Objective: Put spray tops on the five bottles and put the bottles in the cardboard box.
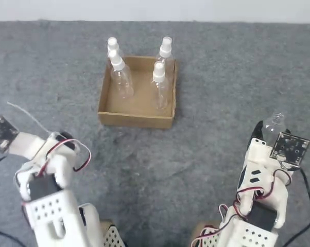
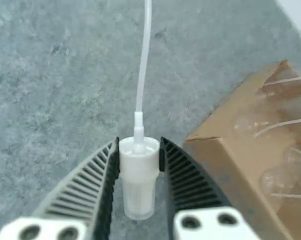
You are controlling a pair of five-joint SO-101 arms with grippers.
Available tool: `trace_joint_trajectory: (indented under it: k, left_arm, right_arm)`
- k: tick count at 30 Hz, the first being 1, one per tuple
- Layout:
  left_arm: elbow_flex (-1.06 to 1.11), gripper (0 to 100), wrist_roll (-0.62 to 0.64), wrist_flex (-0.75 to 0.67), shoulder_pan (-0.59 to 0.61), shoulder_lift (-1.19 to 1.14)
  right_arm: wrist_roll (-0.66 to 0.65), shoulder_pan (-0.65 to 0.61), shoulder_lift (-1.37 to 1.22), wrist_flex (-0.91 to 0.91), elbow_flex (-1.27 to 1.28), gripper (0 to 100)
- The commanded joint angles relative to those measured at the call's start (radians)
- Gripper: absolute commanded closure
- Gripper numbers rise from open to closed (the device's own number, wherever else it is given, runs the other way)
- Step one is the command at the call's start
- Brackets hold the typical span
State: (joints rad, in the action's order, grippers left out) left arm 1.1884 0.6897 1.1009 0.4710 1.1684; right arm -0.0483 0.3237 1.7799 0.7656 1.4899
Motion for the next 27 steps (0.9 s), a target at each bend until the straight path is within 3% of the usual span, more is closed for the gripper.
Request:
trace_joint_trajectory:
  k: [1,5,11,19,27]
  left_arm:
    - [-0.091,99,0.044,-0.037,0.018,-0.249]
    - [-0.173,99,0.074,-0.041,0.097,-0.413]
    - [-0.229,98,0.078,-0.041,0.107,-0.566]
    - [-0.245,71,0.121,0.008,0.106,-0.585]
    - [-0.317,78,0.120,0.021,0.106,-0.585]
  right_arm:
    - [-0.023,-0.010,0.018,-0.024,-0.015,98.0]
    - [-0.025,-0.010,0.018,-0.024,-0.015,98.0]
    - [-0.025,-0.012,0.018,-0.025,-0.015,98.0]
    - [-0.025,-0.012,0.018,-0.025,-0.015,97.9]
    - [-0.025,-0.012,0.018,-0.025,-0.015,97.9]
